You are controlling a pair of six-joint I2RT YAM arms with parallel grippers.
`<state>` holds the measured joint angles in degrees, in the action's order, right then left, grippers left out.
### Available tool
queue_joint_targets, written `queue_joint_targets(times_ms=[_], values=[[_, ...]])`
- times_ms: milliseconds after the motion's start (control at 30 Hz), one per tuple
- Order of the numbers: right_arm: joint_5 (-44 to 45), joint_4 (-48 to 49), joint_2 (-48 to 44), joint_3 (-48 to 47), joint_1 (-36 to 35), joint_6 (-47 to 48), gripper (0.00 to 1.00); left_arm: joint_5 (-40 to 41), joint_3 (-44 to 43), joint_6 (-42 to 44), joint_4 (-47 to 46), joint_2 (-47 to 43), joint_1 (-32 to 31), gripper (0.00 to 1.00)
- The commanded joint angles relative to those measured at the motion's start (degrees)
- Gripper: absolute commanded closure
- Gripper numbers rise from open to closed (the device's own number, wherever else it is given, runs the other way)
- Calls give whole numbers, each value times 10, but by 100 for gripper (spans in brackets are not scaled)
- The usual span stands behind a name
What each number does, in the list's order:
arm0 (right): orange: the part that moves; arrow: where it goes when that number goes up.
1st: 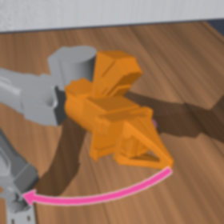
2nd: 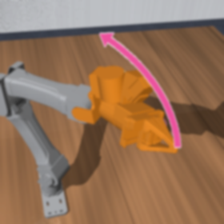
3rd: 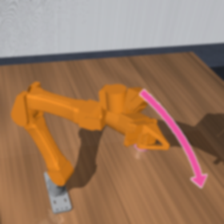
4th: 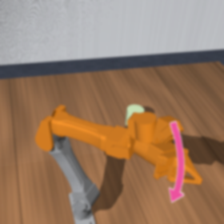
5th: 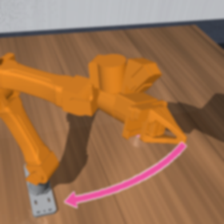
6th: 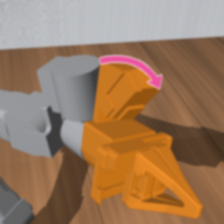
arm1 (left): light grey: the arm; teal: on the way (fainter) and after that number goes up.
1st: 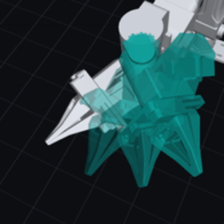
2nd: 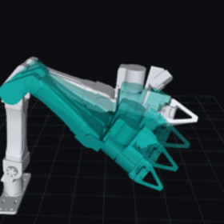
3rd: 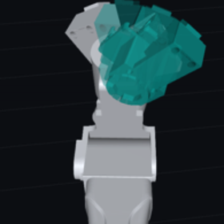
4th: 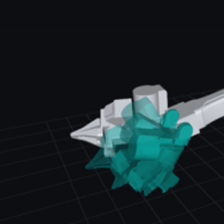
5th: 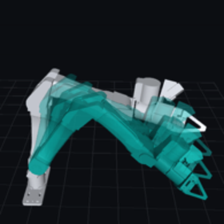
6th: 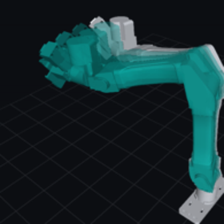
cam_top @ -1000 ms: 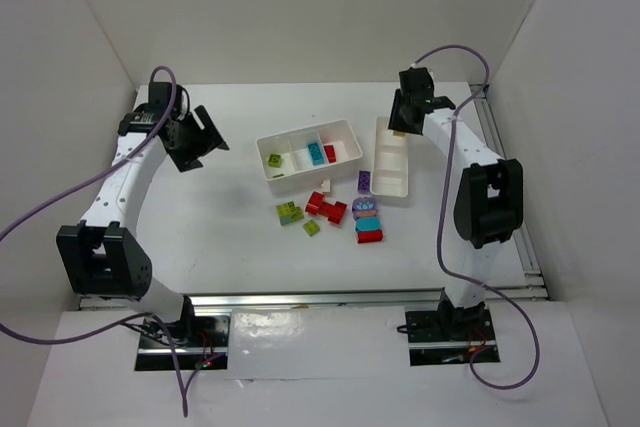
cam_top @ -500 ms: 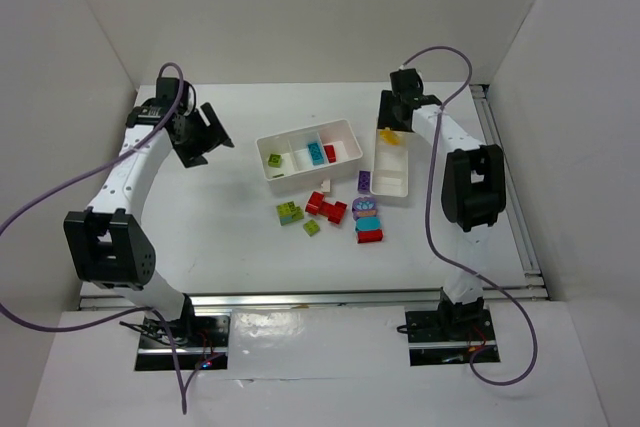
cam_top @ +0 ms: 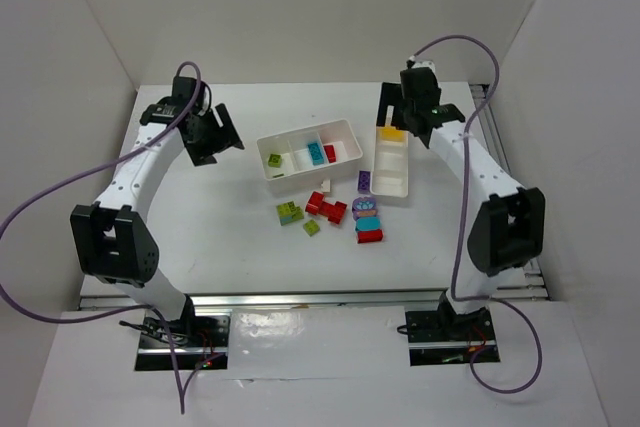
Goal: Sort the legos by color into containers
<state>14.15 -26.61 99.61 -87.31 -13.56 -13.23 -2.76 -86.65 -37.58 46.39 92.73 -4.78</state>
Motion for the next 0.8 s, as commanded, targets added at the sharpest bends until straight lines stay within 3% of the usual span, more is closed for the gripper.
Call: queue_joint_targets(times_ms=[0,267,467,567,600,767], values=[[-6,-15,-76,53,-58,-7,0,14,-18,22,-4,-6,-15,15],[-10,-69,-159,207,-194,-98,1,38,32,56,-4,-49,-71,15],[-23,-98,-187,266,-200,-163,6,72,58,61,1,-89,-121,15],[-46,-78,-171,267,-195,-180,14,72,58,55,1,-84,-135,15],[-60,-73,-162,267,-189,-185,25,72,51,55,1,-84,-135,15],[-83,-30,-108,232,-176,-177,47,72,33,50,6,-70,-141,15]])
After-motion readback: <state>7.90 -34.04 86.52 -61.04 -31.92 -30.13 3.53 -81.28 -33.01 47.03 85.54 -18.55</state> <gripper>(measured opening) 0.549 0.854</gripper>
